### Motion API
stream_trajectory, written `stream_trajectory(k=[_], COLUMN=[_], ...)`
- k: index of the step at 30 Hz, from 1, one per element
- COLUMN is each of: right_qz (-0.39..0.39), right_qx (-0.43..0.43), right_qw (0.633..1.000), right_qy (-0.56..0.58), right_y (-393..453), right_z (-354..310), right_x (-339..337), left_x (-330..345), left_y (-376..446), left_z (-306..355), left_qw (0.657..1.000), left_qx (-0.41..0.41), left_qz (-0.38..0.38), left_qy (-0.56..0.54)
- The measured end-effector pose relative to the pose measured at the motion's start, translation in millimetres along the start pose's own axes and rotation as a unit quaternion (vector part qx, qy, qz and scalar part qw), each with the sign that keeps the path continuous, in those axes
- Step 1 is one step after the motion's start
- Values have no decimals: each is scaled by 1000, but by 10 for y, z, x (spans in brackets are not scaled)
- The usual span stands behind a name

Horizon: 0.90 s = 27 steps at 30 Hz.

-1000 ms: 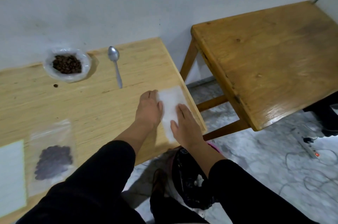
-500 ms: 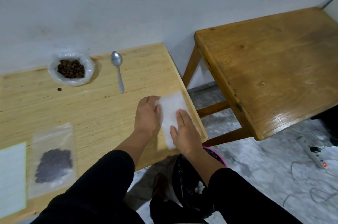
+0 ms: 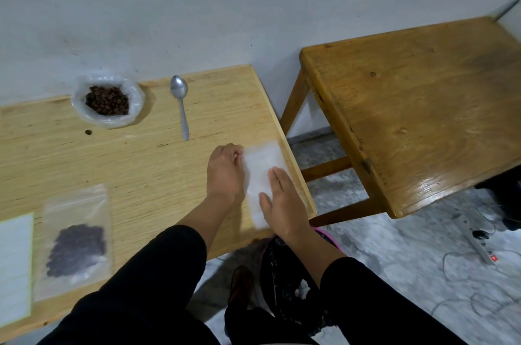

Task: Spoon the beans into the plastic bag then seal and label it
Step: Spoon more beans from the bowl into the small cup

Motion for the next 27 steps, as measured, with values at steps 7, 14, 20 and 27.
stream_trajectory(k=[7, 14, 20, 27], right_qz=[72, -7, -18, -75], right_qx=[-70, -115, -47, -29], right_qw=[995, 991, 974, 861], right_qy=[6, 71, 220, 502], right_y=[302, 840, 991, 985], right_z=[-270, -966, -1557, -2340], right_x=[-664, -1184, -1344, -1056], left_x=[-247, -1073, -2005, -2455], left_y=[-1, 72, -24, -285], left_z=[187, 577, 550, 157], left_qw=[998, 991, 975, 974], left_qx=[56, 130, 137, 85], left_qz=[-14, 23, 175, 154], left_qy=[-28, -12, -11, -143])
Point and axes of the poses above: each hand's wrist, its own y-axis towards the middle knuckle, its own x-axis out of the palm, z = x × y, the point moved 9 cm from there along y, towards the middle knuckle, and after that the axes turned 13 degrees about -z, right-handed, at the moved point
